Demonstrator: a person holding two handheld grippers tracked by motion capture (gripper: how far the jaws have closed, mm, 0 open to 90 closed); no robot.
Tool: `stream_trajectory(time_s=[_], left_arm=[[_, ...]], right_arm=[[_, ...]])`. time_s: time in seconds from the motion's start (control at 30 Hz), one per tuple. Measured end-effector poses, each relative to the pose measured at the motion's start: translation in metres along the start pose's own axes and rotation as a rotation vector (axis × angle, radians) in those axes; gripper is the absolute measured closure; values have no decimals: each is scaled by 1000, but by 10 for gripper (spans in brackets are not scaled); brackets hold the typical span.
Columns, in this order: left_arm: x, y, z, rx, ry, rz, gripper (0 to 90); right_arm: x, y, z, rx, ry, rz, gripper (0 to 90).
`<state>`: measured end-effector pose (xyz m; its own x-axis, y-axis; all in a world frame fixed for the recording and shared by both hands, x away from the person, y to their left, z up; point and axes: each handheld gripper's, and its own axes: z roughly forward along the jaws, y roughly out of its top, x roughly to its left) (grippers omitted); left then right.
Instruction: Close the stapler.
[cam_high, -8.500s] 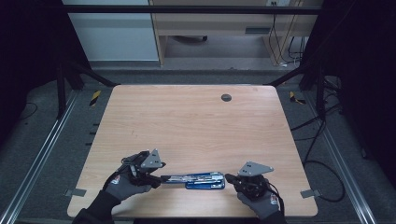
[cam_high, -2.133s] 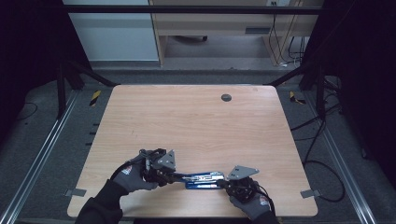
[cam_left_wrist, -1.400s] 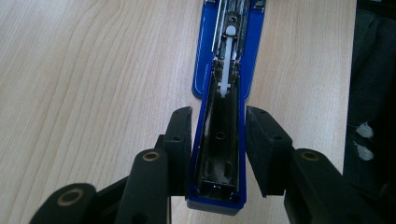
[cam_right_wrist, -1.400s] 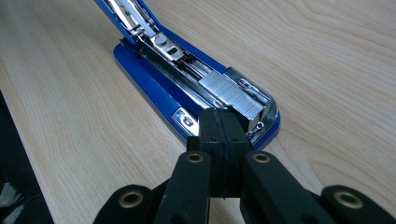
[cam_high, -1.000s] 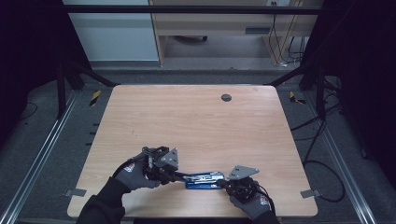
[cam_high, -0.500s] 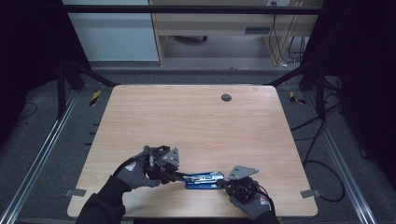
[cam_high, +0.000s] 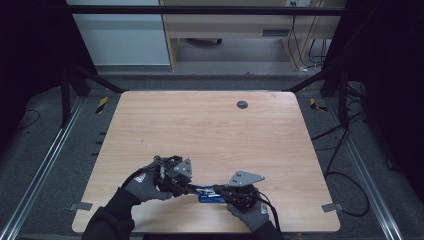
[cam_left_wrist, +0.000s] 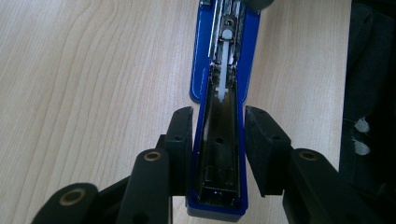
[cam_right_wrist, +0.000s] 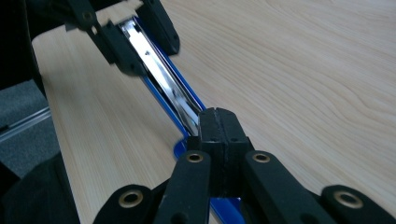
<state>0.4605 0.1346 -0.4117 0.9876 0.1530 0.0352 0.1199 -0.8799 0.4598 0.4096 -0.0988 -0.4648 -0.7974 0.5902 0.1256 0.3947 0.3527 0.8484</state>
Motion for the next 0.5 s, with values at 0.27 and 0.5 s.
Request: stream_trajectory(time_s=[0.27,0.5], left_arm=[[0,0,0,-5,3,2,634],[0,0,1,-2,5,2,632]], right_arm=[[12,13,23,-18,11,0,900],[15,14,34,-6,20,-1,900]])
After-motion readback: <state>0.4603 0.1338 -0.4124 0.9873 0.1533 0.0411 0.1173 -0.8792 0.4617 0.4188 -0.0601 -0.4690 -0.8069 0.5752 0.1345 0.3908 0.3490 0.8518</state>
